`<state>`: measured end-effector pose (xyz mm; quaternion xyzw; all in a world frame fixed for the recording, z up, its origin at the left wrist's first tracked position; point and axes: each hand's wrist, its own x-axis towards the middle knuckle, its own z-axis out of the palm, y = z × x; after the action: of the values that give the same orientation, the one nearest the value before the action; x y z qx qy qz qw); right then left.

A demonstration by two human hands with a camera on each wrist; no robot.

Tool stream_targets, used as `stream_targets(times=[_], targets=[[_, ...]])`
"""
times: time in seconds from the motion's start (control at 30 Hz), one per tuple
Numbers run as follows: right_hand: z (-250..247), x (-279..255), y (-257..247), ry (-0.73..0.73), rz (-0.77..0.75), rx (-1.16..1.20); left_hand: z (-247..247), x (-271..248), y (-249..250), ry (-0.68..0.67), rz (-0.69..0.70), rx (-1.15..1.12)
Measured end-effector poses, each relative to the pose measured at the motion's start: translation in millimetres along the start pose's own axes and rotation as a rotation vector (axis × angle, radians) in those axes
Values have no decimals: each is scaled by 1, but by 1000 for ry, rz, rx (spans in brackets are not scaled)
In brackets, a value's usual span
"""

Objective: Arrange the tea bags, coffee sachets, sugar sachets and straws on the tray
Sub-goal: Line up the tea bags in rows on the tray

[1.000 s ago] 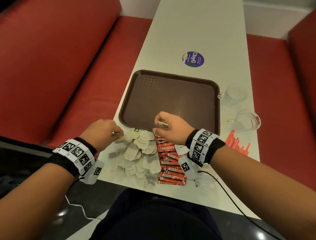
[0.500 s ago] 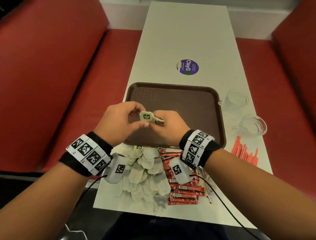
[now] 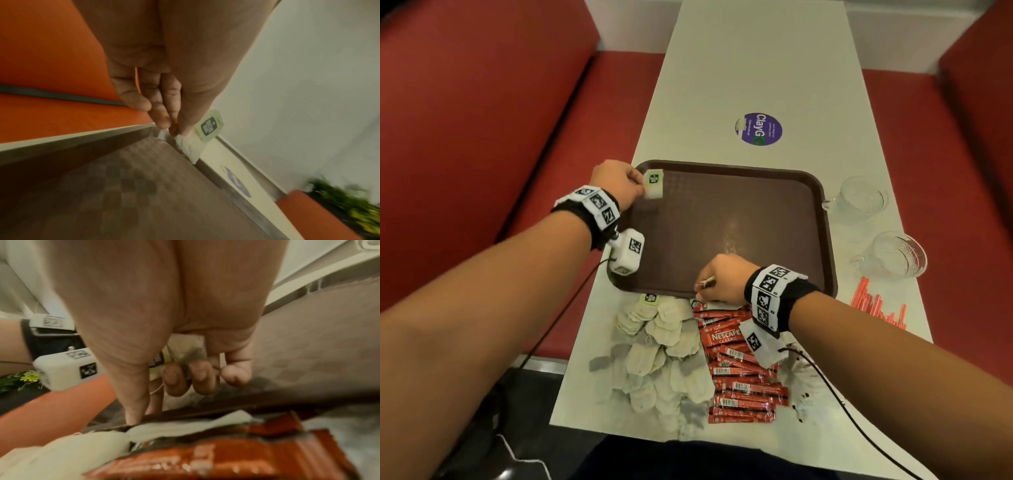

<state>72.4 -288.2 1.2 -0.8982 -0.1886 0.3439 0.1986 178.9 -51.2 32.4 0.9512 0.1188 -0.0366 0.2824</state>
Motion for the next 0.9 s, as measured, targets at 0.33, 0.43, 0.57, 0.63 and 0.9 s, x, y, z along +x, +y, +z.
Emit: stream_targets(times=[0.33, 0.43, 0.57, 0.63, 0.9], targets=[[1, 2, 15, -24, -38, 55, 17, 70, -3, -36, -165, 195], [-1, 3, 15, -53, -41, 63, 25, 74, -3, -38, -129, 272], [-3, 5, 13, -55, -51, 33, 32, 72, -1, 16, -14, 348], [-7, 6, 11, -18, -18, 52, 38, 70, 3, -47, 85, 375], [-25, 10, 5, 81, -10, 342, 35, 56, 7, -207, 204, 565]])
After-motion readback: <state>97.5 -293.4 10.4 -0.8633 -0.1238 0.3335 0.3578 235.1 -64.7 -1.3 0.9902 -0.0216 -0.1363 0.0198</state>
